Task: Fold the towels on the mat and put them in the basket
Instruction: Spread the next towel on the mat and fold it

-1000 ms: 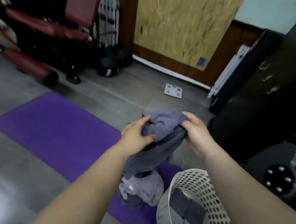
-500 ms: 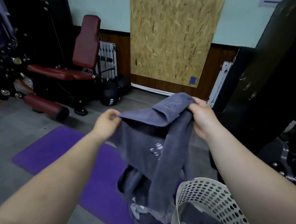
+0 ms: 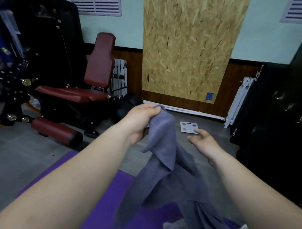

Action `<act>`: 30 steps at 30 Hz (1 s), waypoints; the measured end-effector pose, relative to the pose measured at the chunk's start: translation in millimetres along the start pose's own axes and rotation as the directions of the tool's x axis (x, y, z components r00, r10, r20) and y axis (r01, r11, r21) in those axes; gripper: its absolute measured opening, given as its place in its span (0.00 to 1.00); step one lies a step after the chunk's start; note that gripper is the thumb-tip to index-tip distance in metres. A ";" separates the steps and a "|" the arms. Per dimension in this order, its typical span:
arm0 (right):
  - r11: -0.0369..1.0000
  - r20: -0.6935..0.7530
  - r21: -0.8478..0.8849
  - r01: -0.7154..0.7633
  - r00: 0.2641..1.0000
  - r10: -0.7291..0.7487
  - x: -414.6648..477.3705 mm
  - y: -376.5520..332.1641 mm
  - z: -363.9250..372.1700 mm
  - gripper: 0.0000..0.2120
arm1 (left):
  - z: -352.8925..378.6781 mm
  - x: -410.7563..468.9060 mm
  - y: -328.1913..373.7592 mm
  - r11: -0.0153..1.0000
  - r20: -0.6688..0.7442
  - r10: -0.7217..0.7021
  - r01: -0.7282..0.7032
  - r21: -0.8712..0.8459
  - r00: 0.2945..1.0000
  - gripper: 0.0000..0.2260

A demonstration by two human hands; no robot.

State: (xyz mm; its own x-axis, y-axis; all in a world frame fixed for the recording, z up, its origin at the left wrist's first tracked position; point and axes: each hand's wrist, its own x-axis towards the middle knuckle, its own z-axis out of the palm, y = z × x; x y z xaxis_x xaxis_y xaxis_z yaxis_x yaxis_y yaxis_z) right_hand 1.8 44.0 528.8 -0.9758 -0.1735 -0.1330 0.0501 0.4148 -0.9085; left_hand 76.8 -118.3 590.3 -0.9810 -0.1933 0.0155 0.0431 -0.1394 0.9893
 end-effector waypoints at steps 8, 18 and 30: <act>0.963 0.306 0.209 0.173 0.923 -0.232 -7.9 -47.9 65.4 0.12 | -29.8 38.6 -9.2 0.981 0.104 -0.069 0.086 -0.172 0.992 0.08; 0.910 0.189 0.406 0.086 0.966 -0.176 26.9 -94.9 89.1 0.18 | -112.8 42.5 -41.5 0.959 0.132 0.100 -0.131 0.252 0.986 0.22; 0.833 -0.059 0.500 0.237 0.969 -0.240 22.2 -118.4 61.0 0.24 | -183.4 8.0 -108.4 0.329 -0.228 -0.025 0.223 0.917 0.973 0.12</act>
State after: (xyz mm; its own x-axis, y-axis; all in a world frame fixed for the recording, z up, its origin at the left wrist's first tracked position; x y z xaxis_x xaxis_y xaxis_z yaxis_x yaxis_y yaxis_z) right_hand -12.8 -63.5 609.3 -0.9702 -0.2145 0.1124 -0.0828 -0.1420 -0.9864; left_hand 98.9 -282.9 456.6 -0.9128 -0.4061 -0.0425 -0.3783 0.8019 0.4624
